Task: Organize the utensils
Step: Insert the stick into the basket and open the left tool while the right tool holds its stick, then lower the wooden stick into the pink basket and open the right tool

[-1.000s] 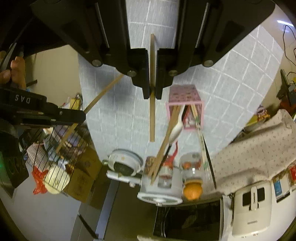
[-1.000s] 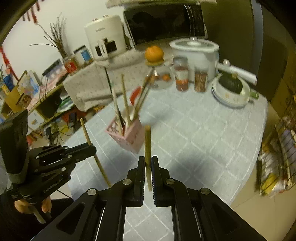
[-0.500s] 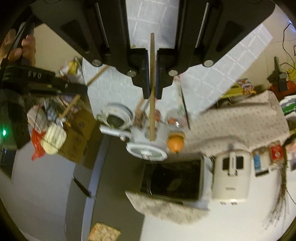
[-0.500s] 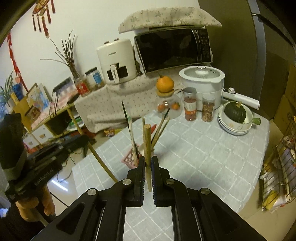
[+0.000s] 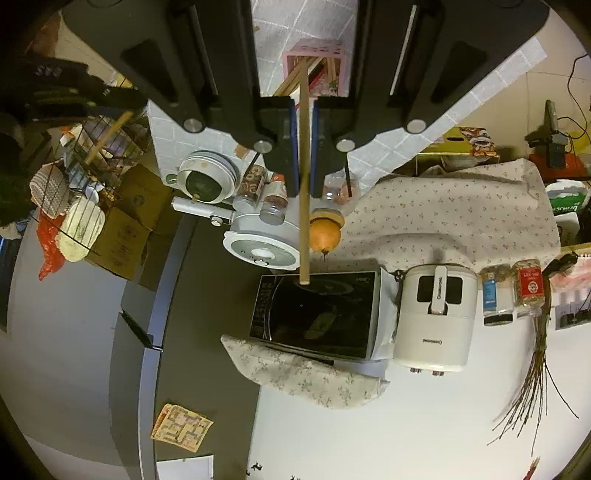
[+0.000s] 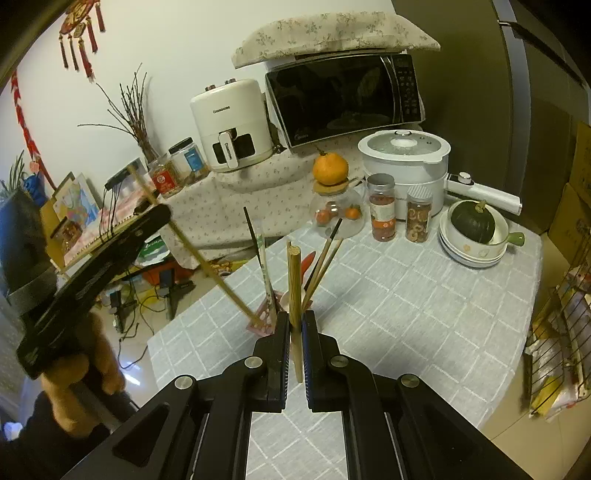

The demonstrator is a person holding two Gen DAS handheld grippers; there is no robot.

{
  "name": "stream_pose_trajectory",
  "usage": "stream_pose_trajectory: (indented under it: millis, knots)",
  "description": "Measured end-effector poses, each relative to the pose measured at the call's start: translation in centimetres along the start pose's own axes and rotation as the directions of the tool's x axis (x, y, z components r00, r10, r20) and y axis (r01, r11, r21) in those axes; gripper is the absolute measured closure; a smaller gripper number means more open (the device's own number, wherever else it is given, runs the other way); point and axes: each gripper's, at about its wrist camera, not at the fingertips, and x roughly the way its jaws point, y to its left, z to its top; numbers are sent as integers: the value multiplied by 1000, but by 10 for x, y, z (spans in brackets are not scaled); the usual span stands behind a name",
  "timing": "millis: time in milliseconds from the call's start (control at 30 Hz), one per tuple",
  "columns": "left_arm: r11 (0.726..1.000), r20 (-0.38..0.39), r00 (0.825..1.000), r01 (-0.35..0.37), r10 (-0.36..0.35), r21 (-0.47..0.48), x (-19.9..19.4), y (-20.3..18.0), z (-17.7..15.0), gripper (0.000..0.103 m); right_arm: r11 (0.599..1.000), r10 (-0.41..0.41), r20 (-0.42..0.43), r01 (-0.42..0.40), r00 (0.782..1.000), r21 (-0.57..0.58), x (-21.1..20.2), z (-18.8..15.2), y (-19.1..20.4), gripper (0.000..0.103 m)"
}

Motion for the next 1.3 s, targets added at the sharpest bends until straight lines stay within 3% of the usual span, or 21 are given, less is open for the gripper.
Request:
stream_pose_trajectory:
  millis: [333, 600, 1033, 1300]
  knots:
    - [999, -152, 988, -12, 5, -46, 42, 3, -17, 96, 1000, 2, -10, -2, 1000, 14, 3, 0, -6, 97]
    - [998, -214, 977, -26, 14, -52, 65, 6, -27, 96, 1000, 4, 4, -4, 1000, 25, 3, 2, -9, 97]
    - [997, -250, 968, -48, 31, -62, 51, 18, -23, 66, 1000, 13, 67, -14, 998, 11, 9, 19, 8, 96]
    - [995, -301, 952, -80, 56, -65, 30, 41, -28, 62, 999, 12, 93, -9, 996, -32, 26, 33, 32, 96]
